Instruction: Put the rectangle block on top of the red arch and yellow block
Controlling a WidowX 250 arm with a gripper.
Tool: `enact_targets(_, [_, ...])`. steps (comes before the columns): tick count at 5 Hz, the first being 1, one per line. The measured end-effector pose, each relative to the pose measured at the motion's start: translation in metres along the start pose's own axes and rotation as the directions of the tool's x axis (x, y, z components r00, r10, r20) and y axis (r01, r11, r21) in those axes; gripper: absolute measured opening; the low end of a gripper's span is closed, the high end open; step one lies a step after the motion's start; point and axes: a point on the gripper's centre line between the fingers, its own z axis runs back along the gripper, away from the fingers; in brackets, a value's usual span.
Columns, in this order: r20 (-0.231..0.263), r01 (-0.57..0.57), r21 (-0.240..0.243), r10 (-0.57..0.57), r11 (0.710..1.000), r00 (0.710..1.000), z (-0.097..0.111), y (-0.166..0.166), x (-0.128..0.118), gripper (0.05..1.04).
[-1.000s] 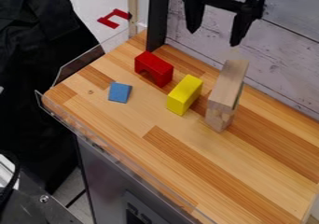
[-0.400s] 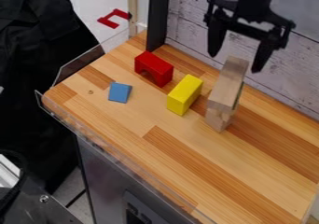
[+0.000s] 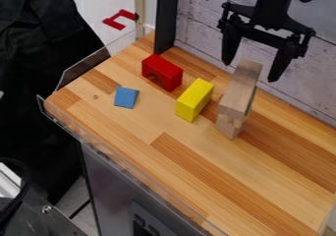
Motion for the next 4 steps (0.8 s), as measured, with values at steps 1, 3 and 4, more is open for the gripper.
enact_targets(1, [-0.014,-0.007,0.002,0.007,1.000,1.000,-0.0044,0.0002,-0.0035,0.999])
enact_targets(3, [-0.036,-0.015,0.001,0.015,1.000,0.999,-0.0112,0.0013,-0.0090,1.000])
enact_targets(4, [-0.038,-0.021,0.000,0.021,1.000,0.999,-0.0130,0.0014,-0.0099,0.948])
